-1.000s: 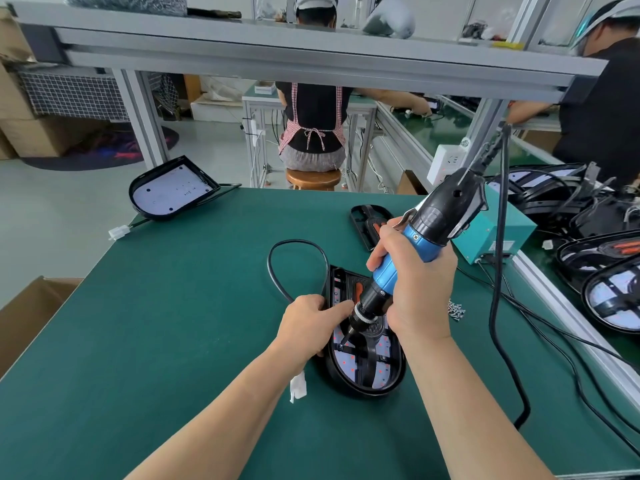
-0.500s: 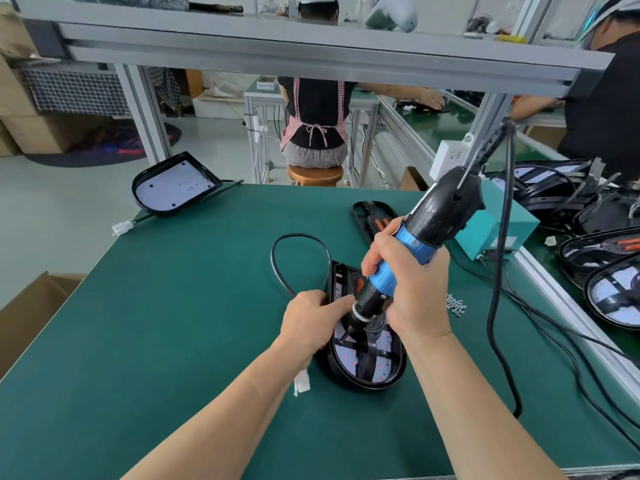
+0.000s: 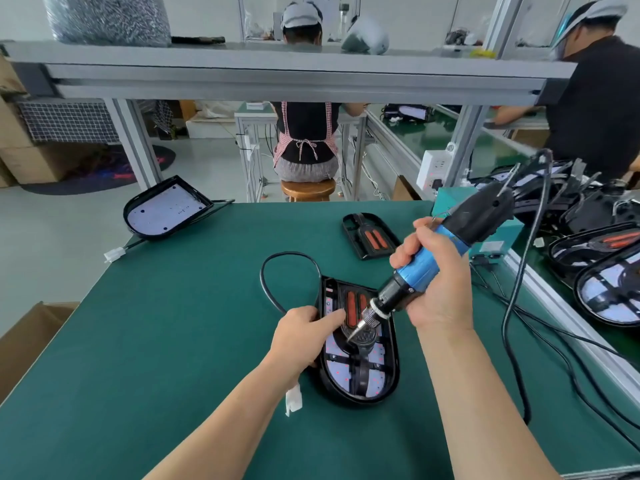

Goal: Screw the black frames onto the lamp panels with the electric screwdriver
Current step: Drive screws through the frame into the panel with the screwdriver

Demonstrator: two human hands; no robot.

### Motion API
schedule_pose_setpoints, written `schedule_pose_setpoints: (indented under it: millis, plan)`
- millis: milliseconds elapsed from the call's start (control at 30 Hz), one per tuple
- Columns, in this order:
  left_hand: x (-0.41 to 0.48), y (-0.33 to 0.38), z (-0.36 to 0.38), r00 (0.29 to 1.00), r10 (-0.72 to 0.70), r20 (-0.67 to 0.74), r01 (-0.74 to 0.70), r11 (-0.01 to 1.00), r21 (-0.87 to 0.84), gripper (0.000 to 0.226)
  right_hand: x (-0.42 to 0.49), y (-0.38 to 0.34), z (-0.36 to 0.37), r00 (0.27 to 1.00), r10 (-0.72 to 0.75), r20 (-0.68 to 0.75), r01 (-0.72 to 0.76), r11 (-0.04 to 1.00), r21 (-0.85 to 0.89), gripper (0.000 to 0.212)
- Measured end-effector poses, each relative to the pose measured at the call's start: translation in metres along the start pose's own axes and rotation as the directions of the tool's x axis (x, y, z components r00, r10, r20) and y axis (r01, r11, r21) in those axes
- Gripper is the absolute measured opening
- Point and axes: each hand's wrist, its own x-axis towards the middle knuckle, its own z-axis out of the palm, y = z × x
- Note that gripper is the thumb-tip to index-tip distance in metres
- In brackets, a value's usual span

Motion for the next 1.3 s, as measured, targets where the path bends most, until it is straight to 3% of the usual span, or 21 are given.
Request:
schedule_pose_setpoints:
  millis: [100,200,300,400,533,633,800,933,1100,1233,1300]
  plan:
    - [-0.002,0.003,-0.004,1.0,-0.001,-0.01,0.002,0.997,0.083,0.056,0.007,-0.011,-0.029,0.985,0.022,-0.17,0.001,0.991,0.132,0.007]
    - [-0.008,0.01,-0.006,0.988,0.098,-0.116,-0.047,0.926,0.375,0.052,0.01,-0.024,-0.071,0.951,0.051,-0.305,0.026,0.97,0.243,0.008]
    - [-0.011,0.027,-0.003,0.873,0.4,-0.28,-0.192,0.808,0.557,0.039,0.011,-0.03,-0.113,0.916,0.115,-0.383,0.042,0.924,0.379,0.015]
    - [0.002,0.053,0.016,0.746,0.662,-0.073,-0.476,0.606,0.637,0.019,0.009,-0.029,-0.143,0.884,0.172,-0.434,0.058,0.882,0.467,0.014]
    - [0.034,0.083,0.063,0.771,0.552,0.318,-0.55,0.324,0.769,0.018,0.009,-0.021,-0.163,0.863,0.228,-0.45,0.061,0.838,0.542,0.011]
    - [0.055,0.092,0.099,0.772,0.387,0.504,-0.596,0.166,0.786,0.02,0.011,-0.017,-0.166,0.857,0.251,-0.45,0.051,0.828,0.559,0.011]
    - [0.076,0.09,0.132,0.812,0.232,0.535,-0.579,0.211,0.788,0.017,0.013,-0.016,-0.173,0.855,0.27,-0.442,0.039,0.818,0.574,0.01]
    - [0.083,0.086,0.145,0.828,0.214,0.518,-0.56,0.264,0.785,0.023,0.015,-0.013,-0.173,0.858,0.272,-0.435,0.027,0.822,0.569,0.01]
    - [0.083,0.087,0.154,0.812,0.199,0.549,-0.583,0.219,0.783,0.023,0.016,-0.013,-0.173,0.864,0.266,-0.427,0.02,0.83,0.558,0.009]
    - [0.081,0.085,0.15,0.809,0.167,0.563,-0.587,0.191,0.787,0.037,0.016,-0.013,-0.173,0.875,0.254,-0.413,0.016,0.836,0.549,0.012]
    - [0.08,0.084,0.146,0.796,0.158,0.585,-0.605,0.176,0.776,0.031,0.015,-0.014,-0.173,0.872,0.255,-0.417,0.018,0.836,0.548,0.009]
